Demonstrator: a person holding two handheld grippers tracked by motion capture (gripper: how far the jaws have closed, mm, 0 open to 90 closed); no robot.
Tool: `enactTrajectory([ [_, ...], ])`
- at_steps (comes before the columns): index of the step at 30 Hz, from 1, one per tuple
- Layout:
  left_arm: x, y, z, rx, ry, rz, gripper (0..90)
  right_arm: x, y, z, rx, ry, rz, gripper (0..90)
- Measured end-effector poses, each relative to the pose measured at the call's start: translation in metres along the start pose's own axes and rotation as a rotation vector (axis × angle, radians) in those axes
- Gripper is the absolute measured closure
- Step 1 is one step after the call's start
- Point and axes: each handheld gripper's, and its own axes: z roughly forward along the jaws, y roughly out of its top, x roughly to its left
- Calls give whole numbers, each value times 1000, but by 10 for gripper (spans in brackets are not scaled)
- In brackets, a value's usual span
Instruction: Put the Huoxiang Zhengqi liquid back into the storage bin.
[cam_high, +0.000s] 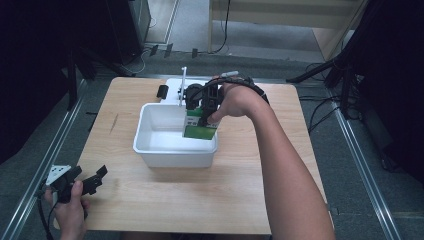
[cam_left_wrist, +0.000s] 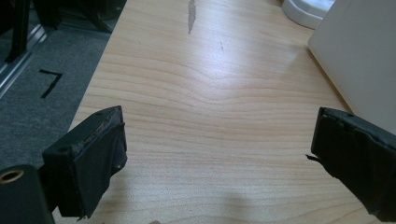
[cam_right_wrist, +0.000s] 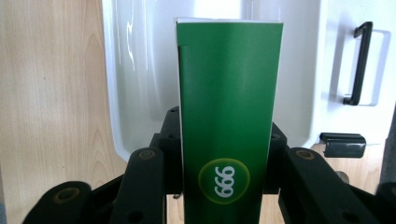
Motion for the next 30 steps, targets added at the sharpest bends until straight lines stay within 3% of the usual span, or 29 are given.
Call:
enactTrajectory([
  [14,0,0,0,1,-1,-2,41,2,-2,30,5,14,-8,642],
  [30,0,0,0,-1,-1,-7,41,2,-3,52,14,22,-5,640],
])
